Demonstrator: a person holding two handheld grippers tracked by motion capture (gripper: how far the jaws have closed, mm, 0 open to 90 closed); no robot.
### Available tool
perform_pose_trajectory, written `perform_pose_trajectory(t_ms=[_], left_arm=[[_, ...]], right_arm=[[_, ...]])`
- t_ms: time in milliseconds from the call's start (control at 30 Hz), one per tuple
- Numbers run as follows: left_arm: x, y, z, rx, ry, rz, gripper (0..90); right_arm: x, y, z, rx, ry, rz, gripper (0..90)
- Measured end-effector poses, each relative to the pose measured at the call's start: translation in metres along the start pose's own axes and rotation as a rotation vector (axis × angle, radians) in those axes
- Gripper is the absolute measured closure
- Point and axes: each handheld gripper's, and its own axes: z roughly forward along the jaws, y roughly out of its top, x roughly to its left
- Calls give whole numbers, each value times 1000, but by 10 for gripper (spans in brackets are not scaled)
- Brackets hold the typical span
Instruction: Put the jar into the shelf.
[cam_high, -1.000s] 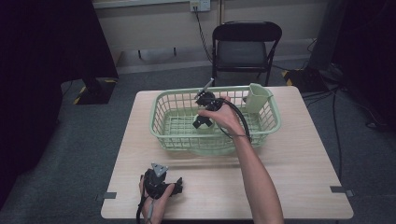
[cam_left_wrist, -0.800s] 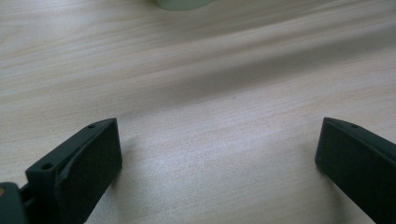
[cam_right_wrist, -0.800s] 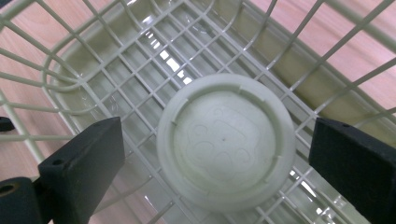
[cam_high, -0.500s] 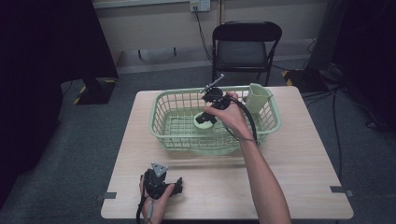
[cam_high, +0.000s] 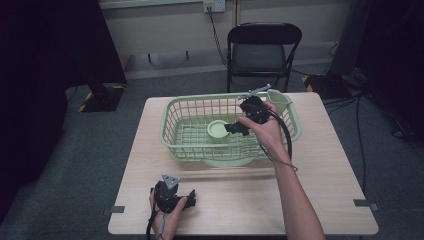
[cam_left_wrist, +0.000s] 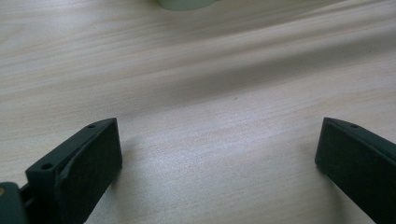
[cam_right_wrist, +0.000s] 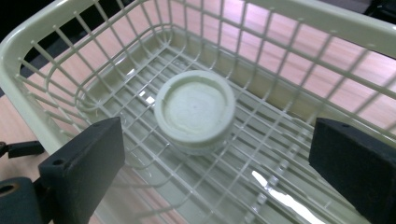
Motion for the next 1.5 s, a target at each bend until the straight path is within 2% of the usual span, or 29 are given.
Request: perform_pose_trajectory(t_ms=[267,400,467,533,700,767,867,1133,1233,1333,1500], left_arm=[[-1,0,0,-1,6,-6,1],[-1,-1,0,-2,12,-12,1],[-2,-1,0,-2,13,-13,1],[-2,-1,-1,-2,14,-15,1],[-2,-1,-1,0,20,-20,0],[-2,-1,-1,0,21,-20,1],[-2,-1,-1,0,22,-21,1],[-3,-1,-1,0,25,-25,0],[-3,-1,-1,1,26,-26,1],[-3,-1,-1,1,26,-26,1],[-3,-1,-1,1,26,-26,1]], right_arm=[[-1,-31,-35,-90,-24,40,28],[2,-49,-48,-118,22,44,23],[6,-56,-53,-125,-8,34,22],[9,-62,-58,-134,-7,30,23],[18,-83,-69,-176,-69,57,27],[19,-91,-72,-203,-65,75,28],[22,-105,-75,-229,-109,88,34],[27,-137,-68,-264,-162,134,34],[29,-147,-65,-258,-205,140,33],[29,-158,-61,-259,-228,159,31],[25,-178,-53,-233,-278,176,33]])
